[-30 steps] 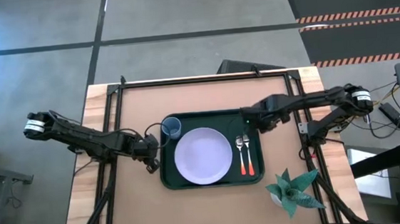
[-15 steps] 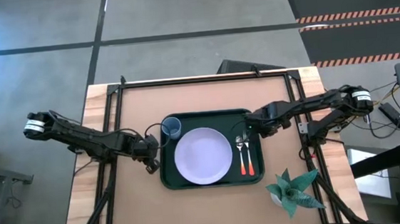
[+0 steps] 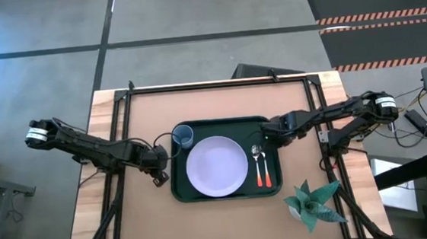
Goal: Pick and place plate/cup/fork/spoon on tray
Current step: Move the black serving tray to the middle of the table
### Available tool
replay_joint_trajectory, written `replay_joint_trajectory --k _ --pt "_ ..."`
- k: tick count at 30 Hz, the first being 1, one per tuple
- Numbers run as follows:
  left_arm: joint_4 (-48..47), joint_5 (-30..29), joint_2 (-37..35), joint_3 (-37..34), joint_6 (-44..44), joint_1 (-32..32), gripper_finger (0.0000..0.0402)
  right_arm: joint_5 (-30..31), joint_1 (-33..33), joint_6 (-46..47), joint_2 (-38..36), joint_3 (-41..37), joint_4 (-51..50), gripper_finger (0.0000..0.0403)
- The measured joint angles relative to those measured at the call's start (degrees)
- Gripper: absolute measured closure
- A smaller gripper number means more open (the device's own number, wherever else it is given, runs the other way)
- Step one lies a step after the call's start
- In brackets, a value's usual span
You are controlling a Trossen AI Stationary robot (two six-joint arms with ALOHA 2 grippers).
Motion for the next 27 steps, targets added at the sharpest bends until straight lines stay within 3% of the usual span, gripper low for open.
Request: replay_joint_trajectory --k 8,17,27 --pt "0.1 0.1 0.0 0.0 0.0 0.0 0.0402 0.7 0.7 3.0 0.0 -3.1 1.3 0.0394" --pt "0.3 0.1 0.0 0.0 0.0 0.0 0.0402 1.0 1.6 4.9 0.1 -6.0 9.4 0.0394" --pt "0.4 0.2 0.0 0.0 -0.1 -0.1 0.0402 1.5 1.6 5.1 0.1 -6.0 9.8 0.0394"
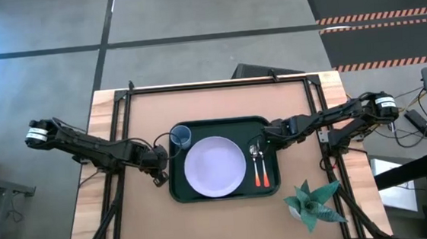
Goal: Pick and place plate/cup/fork/spoon on tray
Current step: Move the black serving tray to the middle of the table, then return to Home Position
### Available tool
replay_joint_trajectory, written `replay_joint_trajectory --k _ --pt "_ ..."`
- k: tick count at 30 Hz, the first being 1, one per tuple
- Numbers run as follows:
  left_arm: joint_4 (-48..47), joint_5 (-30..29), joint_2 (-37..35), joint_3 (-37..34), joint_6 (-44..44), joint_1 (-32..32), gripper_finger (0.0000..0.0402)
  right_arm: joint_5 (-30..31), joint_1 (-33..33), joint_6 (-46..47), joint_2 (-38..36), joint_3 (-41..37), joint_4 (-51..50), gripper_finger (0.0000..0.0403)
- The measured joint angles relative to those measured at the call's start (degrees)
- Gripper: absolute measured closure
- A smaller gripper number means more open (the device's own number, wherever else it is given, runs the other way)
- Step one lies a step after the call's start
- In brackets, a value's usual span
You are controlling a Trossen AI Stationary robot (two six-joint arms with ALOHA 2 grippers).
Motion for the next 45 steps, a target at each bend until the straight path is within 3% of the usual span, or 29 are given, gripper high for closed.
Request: replay_joint_trajectory --k 11,15,20,25,30,35,45 --pt "-0.7 0.0 -0.1 0.6 0.7 0.0 0.0402 1.6 0.0 -0.8 -0.2 0.2 1.3 0.0394" --pt "-9.7 -2.7 -1.4 5.0 4.1 0.0 0.0402 1.7 0.0 -3.6 -0.2 2.6 -0.1 0.0394" --pt "-28.8 -9.4 -4.8 14.0 4.7 0.0 0.0402 5.5 0.0 -9.2 -0.3 10.9 -6.3 0.0394" --pt "-36.8 -16.9 -9.8 21.4 4.5 0.0 0.0402 13.9 -0.2 -14.5 -0.3 22.6 -18.4 0.0394" --pt "-37.3 -24.1 -15.5 25.5 4.7 0.1 0.0402 22.2 -0.2 -18.2 -0.3 34.7 -29.0 0.0394" --pt "-37.2 -30.3 -21.1 26.4 5.0 0.1 0.0402 26.3 -0.2 -26.1 -0.3 44.3 -29.9 0.0394" --pt "-36.8 -33.2 -28.1 21.8 5.0 0.0 0.0402 29.2 -0.2 -37.7 -1.9 52.2 -30.6 0.0394"
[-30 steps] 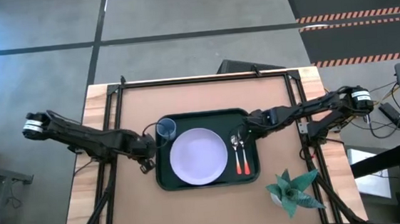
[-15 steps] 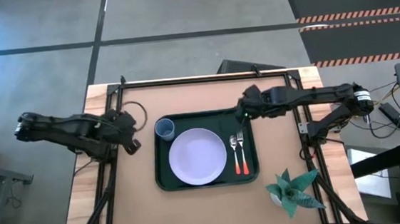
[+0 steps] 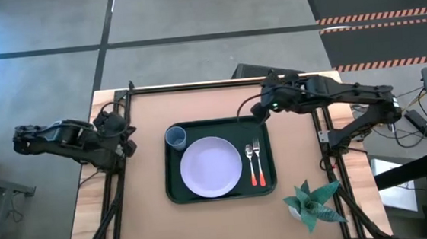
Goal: Pick and place plate/cup/fork/spoon on tray
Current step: Return to Home Position
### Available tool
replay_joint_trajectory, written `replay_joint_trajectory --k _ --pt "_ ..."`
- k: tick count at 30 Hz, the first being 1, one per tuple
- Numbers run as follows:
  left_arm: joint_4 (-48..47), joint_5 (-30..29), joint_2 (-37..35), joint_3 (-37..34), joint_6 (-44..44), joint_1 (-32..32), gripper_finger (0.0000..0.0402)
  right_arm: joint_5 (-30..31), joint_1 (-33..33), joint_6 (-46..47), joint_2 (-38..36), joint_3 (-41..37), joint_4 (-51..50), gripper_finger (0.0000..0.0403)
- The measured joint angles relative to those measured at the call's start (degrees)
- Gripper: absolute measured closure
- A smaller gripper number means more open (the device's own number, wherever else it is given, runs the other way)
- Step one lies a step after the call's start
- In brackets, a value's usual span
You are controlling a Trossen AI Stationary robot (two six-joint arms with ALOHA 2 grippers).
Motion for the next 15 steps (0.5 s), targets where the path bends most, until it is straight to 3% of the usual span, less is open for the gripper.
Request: replay_joint_trajectory --k 15 --pt "10.8 0.9 -6.8 -8.5 0.0 0.0 0.0402 0.8 0.0 -4.7 -16.2 -0.6 0.2 0.0394"
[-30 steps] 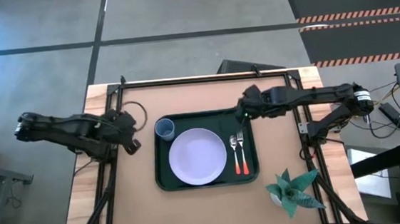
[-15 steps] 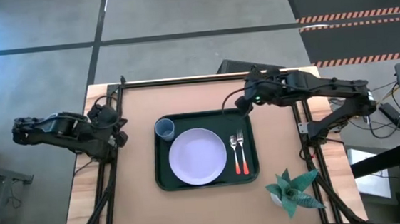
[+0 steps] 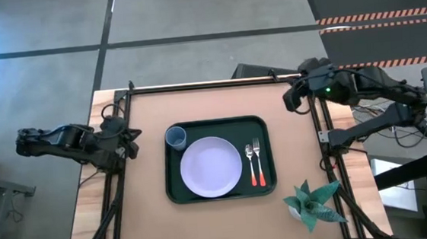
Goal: Pick and place plate/cup/fork/spoon on tray
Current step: Return to Home Position
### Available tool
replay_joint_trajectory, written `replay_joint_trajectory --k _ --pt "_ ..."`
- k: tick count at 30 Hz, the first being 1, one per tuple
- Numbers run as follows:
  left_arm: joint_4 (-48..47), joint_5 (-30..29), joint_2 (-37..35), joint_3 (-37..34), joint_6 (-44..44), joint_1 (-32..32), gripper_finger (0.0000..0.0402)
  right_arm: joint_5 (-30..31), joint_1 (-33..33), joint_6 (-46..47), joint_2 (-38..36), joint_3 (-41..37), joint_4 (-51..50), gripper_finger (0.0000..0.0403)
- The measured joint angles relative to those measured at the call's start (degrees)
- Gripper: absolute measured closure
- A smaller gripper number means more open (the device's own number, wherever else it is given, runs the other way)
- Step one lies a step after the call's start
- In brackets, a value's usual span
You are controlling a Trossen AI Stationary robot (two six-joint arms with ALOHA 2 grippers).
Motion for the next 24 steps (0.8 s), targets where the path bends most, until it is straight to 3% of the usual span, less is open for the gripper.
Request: replay_joint_trajectory --k 6,10,15,20,24 --pt "3.1 -0.1 -2.6 -0.4 0.2 0.0 0.0402 -3.9 0.0 -3.0 -4.2 -3.0 1.2 0.0394" --pt "8.4 -0.6 -5.2 -1.6 4.2 0.0 0.0402 -7.8 0.0 -8.8 -8.7 -8.3 11.1 0.0394" --pt "16.8 -0.8 -9.5 -6.4 7.3 0.0 0.0402 -12.2 0.0 -13.4 -16.7 -19.1 25.1 0.0394" --pt "26.2 1.1 -13.5 -13.9 7.1 0.0 0.0402 -13.2 0.0 -9.4 -24.9 -31.4 30.1 0.0394" --pt "34.7 3.9 -15.6 -18.9 7.6 0.0 0.0402 -17.6 0.0 -6.8 -31.5 -41.3 37.7 0.0394"
